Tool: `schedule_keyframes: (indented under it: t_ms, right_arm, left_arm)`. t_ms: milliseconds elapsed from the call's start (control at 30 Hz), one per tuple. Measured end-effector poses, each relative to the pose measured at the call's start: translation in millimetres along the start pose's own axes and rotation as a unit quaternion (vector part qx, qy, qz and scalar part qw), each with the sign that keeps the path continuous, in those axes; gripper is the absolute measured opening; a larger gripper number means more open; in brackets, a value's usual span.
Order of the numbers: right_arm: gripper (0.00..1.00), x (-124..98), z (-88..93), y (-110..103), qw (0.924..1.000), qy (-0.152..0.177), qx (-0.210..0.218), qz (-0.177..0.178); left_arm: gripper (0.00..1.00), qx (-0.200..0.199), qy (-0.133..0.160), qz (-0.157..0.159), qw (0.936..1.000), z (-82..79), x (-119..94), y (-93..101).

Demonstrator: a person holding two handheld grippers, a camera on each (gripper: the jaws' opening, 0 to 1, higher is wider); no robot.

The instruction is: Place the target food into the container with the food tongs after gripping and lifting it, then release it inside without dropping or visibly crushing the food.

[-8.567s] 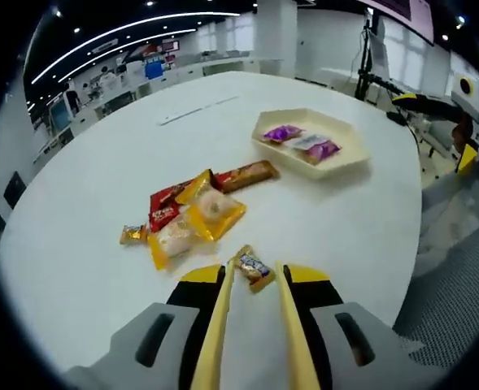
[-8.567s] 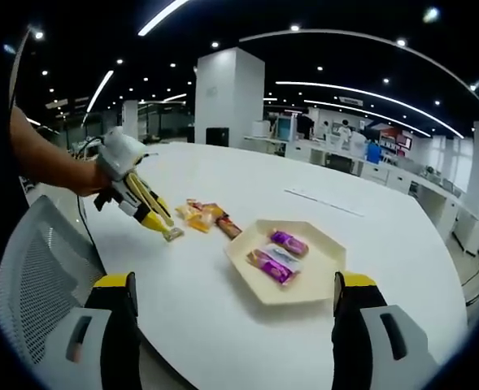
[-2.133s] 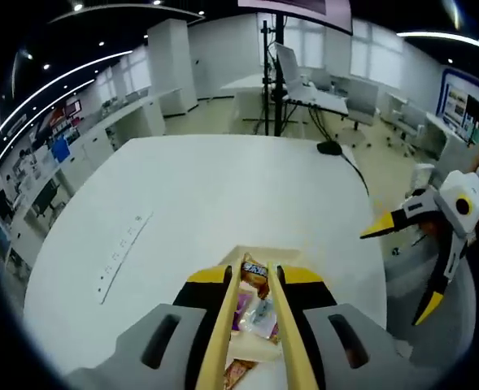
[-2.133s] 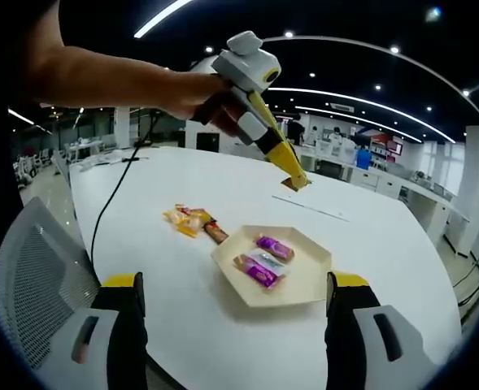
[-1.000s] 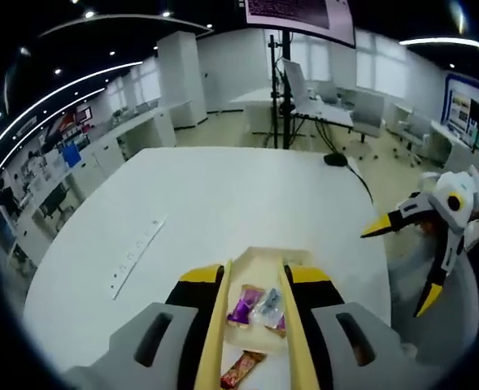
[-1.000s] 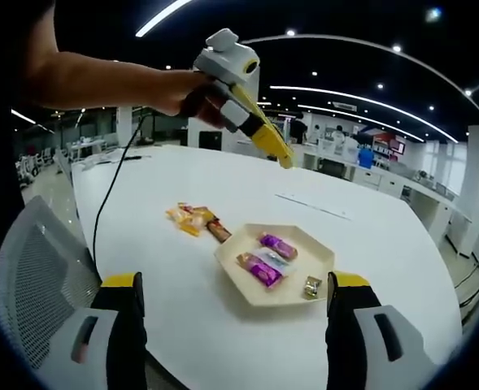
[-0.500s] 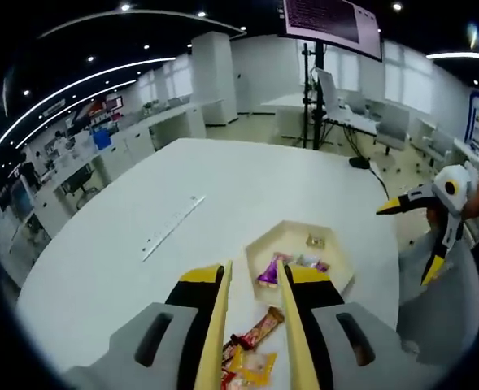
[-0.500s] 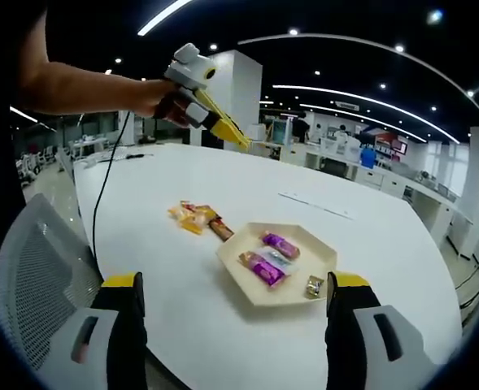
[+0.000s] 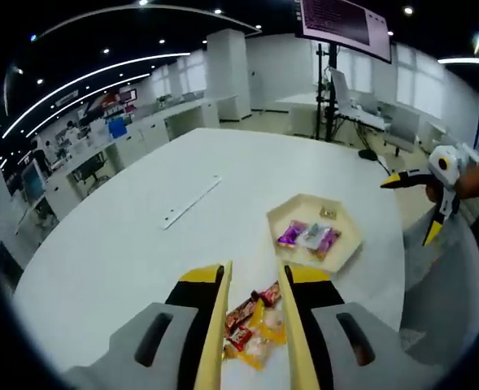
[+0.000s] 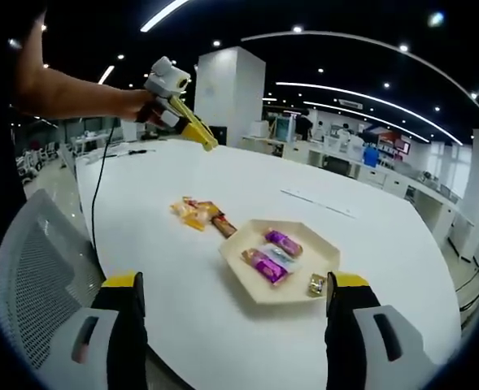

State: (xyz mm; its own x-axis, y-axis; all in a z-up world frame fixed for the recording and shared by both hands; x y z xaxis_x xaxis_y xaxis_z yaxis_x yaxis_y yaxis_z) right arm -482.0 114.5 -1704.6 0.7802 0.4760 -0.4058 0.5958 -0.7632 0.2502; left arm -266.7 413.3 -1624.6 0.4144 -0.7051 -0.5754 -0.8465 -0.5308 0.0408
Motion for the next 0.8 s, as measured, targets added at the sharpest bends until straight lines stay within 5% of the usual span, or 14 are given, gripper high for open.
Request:
schedule_keyframes:
  t_ms: [567,800]
  right_arm:
    - [0.94,1.2,0.3,-2.4,0.9992,0.007,0.033,-0.023]
    - [0.96,3.2,-1.6,-6.2,0.9996,0.005,0.013,-0.026]
  left_arm:
    - [0.27,-0.011,-0.001,-0.046,0.9989,42.7,-42.8,-21.0]
    - [0.27,-0.019,-0.006,-0.057,0.9981,66.8,-59.2,-34.3]
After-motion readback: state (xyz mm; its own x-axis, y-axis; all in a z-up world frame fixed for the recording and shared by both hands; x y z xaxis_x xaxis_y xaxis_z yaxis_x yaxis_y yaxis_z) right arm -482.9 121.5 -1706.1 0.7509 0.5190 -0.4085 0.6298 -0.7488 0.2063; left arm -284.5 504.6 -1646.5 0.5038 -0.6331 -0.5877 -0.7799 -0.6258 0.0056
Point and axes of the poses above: the point that each gripper's makers call its tool centre point, and the gripper's own axes: x roughly forward along the fingers, y roughly to its right, z roughly out of its underside, the point moved 8 cm from there along -x, roughly backward along the fingers, and after that the axes turned 8 degrees about -x, right-handed, at the moved point
